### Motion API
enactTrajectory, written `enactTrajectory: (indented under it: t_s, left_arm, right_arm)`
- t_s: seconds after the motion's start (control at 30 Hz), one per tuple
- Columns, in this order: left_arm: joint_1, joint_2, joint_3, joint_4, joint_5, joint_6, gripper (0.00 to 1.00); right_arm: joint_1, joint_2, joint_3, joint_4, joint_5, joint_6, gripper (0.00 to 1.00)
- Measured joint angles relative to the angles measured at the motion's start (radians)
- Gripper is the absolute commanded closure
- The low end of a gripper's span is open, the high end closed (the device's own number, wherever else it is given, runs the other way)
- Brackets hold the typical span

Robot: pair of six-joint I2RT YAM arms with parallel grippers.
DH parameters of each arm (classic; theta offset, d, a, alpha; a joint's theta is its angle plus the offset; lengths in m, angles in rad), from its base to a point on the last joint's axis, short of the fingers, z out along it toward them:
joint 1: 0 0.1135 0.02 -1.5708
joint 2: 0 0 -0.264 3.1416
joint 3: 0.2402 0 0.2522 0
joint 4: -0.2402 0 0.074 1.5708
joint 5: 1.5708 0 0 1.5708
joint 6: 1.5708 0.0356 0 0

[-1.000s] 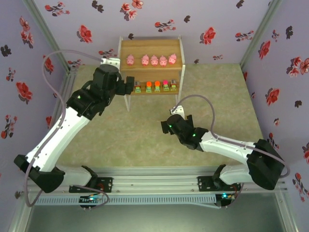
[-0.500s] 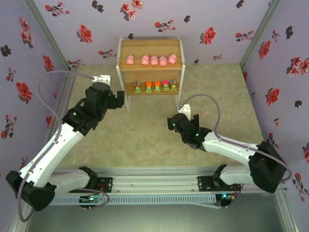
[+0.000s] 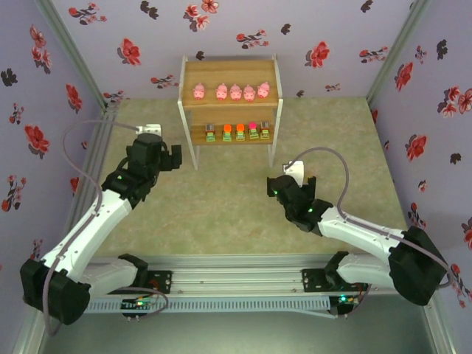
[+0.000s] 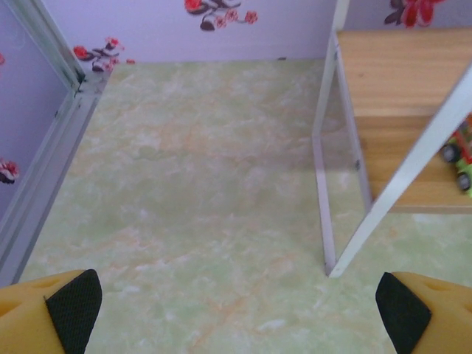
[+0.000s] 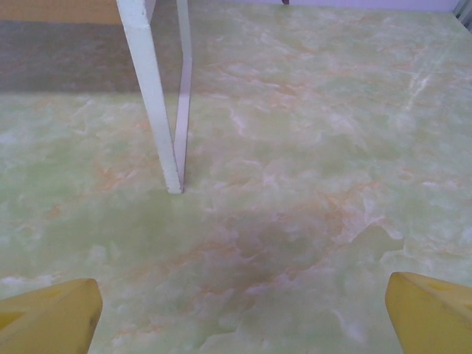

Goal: Place and organize the plastic toys onto the shelf

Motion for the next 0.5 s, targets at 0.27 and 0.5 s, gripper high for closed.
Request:
enactTrajectory:
  t_s: [0.27,0.5]
  left_arm:
    - [0.162,0.000,-0.150,0.214,0.103,0.066,0.00]
    - [0.284,0.000,-0.289,0.376,0.131,0.097,0.01]
  right_arm:
    - [-0.002,-0.022,-0.064,0.077,0.011,-0.039,0.01]
    - [-0.010,-0.074,-0.149,0.164,0.036,-0.088,0.01]
